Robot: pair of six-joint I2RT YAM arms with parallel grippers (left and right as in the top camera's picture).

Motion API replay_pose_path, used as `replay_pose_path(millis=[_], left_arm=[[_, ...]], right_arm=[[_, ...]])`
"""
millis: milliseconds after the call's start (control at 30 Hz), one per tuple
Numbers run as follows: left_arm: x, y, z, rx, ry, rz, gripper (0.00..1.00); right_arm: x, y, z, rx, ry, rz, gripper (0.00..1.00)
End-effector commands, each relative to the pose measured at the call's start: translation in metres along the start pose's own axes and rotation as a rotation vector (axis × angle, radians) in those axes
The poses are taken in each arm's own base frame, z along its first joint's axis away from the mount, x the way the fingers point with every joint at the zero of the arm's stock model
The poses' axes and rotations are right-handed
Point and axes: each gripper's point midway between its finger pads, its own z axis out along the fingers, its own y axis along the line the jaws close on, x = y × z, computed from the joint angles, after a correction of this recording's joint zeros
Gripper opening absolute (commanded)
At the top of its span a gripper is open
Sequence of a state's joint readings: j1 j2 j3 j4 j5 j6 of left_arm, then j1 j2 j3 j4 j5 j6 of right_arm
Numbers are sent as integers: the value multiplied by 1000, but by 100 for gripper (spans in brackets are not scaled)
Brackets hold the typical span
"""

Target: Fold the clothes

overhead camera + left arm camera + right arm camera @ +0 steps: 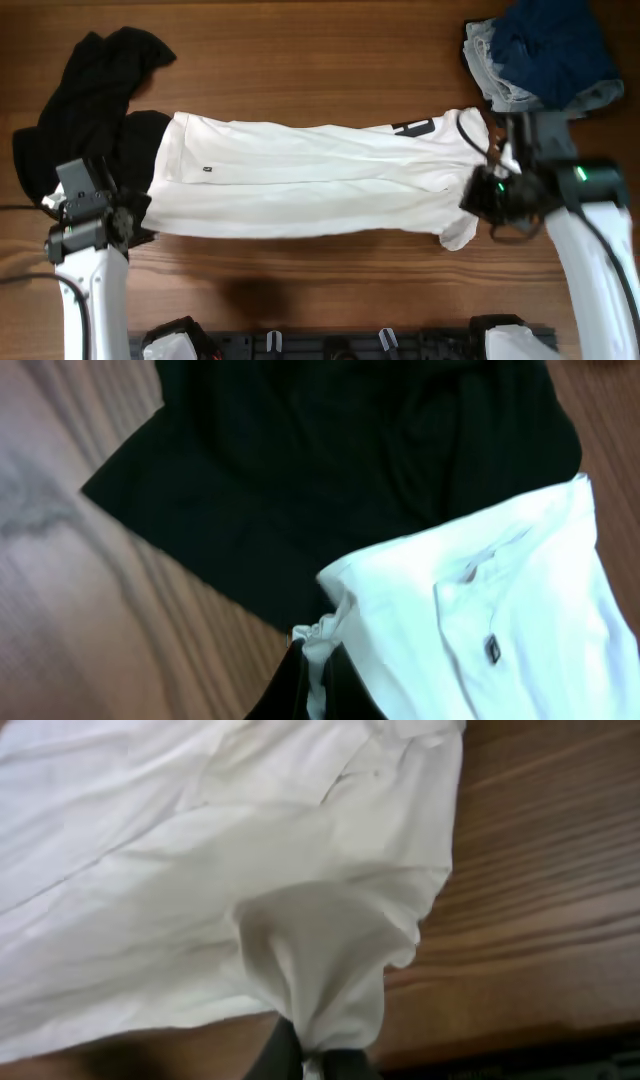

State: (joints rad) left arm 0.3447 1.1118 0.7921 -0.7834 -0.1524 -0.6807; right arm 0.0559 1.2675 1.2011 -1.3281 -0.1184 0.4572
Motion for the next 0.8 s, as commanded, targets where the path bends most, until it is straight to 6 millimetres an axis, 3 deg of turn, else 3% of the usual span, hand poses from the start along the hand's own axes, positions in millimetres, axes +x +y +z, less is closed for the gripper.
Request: replay_pose_path(millis=[0,100,267,400,567,767], left_arm=[[-14,-10,13,-2,-30,11,4],[-18,-23,25,38,-25,9,4],[-20,-43,32,92,-41,30,4],[-16,-68,27,161,-68,78,4],[0,-99,24,231,-67,153,4],[19,-90,56,126,-10,197,4]], right_arm=[[-24,-5,30,81,38,-36,4],[-37,-14,57,116,90,-19,4],[-54,-42,83,143,125,25,4],[-74,-41,88,56,78,-9,4],[-85,-33,89,24,36,-34,4],[-91,-34,96,30,27,-52,4]])
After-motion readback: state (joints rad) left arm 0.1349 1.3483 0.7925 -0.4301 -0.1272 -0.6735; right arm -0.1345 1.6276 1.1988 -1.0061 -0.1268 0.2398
